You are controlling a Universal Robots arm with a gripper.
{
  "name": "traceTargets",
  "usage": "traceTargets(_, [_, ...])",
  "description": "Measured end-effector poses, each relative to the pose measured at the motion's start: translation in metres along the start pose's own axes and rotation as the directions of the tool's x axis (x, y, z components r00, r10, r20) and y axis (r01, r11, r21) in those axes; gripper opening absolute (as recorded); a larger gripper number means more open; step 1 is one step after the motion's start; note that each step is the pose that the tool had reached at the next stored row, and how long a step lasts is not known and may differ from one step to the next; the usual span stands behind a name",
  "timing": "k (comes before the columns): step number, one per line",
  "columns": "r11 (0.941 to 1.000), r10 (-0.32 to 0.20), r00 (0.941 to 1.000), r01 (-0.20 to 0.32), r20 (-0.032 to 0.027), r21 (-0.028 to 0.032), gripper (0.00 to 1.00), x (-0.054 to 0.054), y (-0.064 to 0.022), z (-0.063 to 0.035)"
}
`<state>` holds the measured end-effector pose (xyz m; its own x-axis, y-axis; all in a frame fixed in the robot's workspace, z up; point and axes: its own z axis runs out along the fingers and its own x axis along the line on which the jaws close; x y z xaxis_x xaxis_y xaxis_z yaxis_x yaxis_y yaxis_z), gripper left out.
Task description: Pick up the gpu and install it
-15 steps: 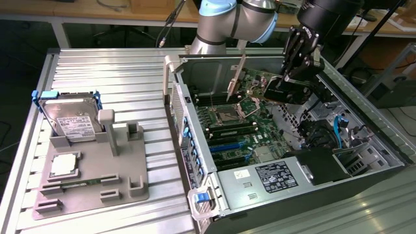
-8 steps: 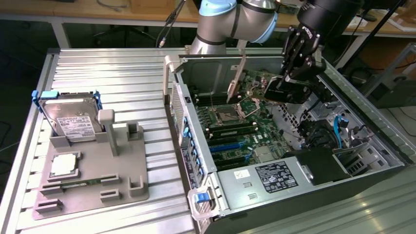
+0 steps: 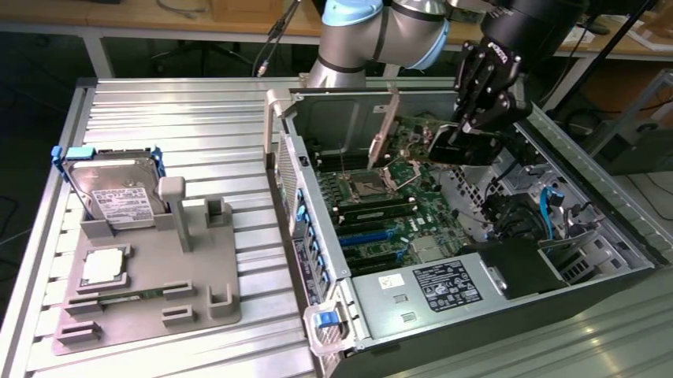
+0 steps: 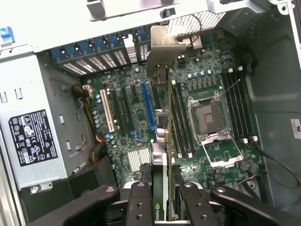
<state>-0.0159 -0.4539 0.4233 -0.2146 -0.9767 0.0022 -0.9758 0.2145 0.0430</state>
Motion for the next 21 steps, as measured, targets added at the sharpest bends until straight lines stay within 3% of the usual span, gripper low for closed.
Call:
traceTargets(5, [0.9985, -0.054, 0.9985, 0.054, -0.0023, 0.0001, 0.27, 0.0, 0.0, 0.0])
traceTargets(12, [0.9906, -0.137, 0.9906, 0.137, -0.0059, -0.0001, 0.27, 0.0, 0.0, 0.0])
traceTargets(21, [0.9881, -0.154, 0.9881, 0.154, -0.0066, -0.0001, 0.27, -0.0001, 0.0, 0.0005])
